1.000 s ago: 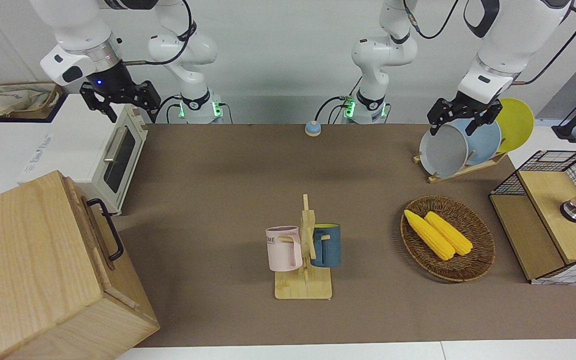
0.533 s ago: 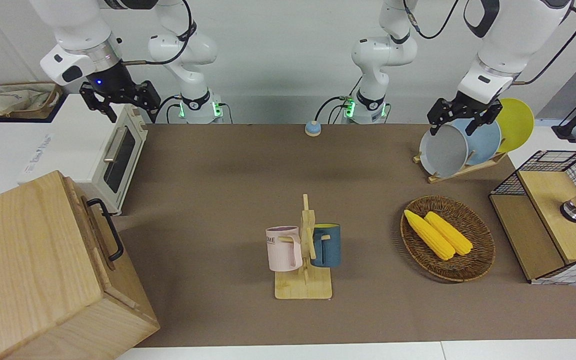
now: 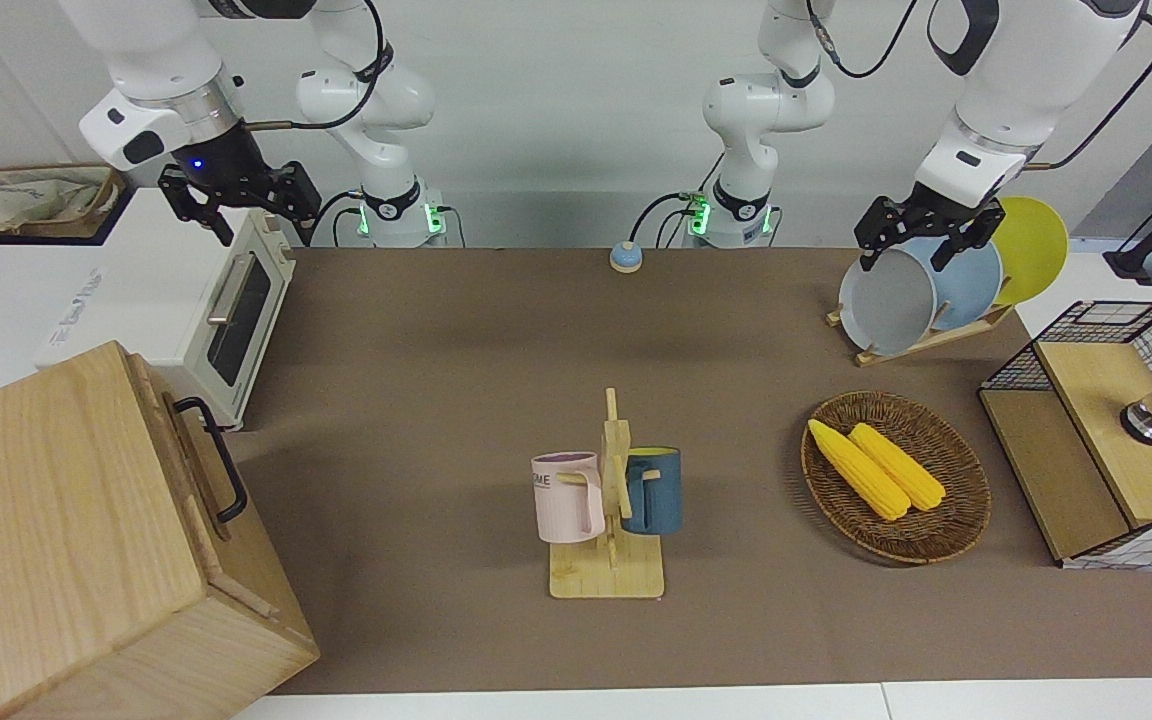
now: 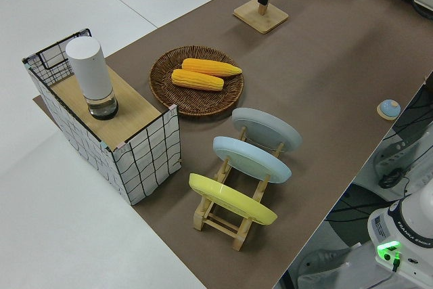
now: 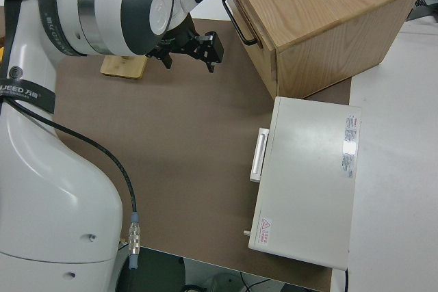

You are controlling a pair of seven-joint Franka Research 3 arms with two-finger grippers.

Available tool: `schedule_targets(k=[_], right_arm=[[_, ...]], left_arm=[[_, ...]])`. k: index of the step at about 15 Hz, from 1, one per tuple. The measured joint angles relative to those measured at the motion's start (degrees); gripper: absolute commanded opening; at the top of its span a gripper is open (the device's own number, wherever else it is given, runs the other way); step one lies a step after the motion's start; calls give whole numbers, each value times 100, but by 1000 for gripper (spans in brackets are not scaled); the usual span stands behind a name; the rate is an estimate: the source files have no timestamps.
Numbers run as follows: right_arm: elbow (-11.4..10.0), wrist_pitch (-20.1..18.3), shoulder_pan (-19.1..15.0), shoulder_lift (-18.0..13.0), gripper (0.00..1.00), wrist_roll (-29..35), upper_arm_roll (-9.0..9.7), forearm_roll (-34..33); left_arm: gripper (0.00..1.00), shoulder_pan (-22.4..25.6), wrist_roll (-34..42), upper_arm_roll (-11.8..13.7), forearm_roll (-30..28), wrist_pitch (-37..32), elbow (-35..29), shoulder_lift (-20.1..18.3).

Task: Slide drawer open with right arm
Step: 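Reach the right gripper up toward the black handle of the wooden drawer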

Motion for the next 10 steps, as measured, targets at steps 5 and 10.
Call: schedule_targets(k=[5,10], right_arm=[[2,135,589,34,979,149,49,-1157],[-1,281,1284,256,979,326,92,-2728]], left_arm=[[993,0,0,0,0,0,0,0],[993,0,0,0,0,0,0,0]])
